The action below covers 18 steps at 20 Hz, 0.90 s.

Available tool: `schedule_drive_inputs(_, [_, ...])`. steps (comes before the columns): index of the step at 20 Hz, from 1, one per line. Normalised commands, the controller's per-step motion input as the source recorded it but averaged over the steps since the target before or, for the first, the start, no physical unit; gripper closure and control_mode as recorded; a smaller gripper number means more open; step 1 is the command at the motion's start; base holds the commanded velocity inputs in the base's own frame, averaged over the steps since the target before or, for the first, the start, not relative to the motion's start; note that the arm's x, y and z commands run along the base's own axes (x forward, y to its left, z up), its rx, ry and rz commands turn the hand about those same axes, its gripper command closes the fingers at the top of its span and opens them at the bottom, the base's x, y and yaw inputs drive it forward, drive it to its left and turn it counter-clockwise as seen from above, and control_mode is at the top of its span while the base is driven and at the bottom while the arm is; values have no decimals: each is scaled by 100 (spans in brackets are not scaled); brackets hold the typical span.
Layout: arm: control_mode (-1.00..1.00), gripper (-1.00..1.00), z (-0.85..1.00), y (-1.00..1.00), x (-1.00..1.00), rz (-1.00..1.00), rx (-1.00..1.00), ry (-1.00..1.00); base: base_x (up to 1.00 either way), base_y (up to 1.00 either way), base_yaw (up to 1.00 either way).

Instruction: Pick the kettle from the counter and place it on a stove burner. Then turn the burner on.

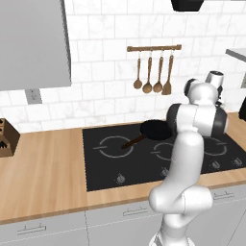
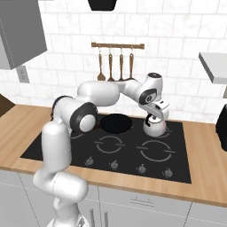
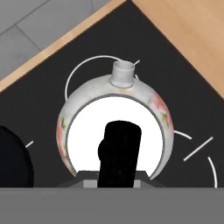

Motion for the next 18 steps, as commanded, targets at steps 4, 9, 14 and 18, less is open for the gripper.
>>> schedule_drive_inputs(4, [-100, 100, -21, 0, 27, 0, 0, 0, 0, 0, 0])
schedule_drive_inputs(9, [-100, 100, -1, -3, 41, 0, 0, 0, 0, 0, 0])
schedule_drive_inputs(14, [-100, 100, 0, -5, 26, 0, 0, 0, 0, 0, 0])
schedule_drive_inputs(18, [-100, 100, -9, -12, 0, 0, 0, 0, 0, 0, 0])
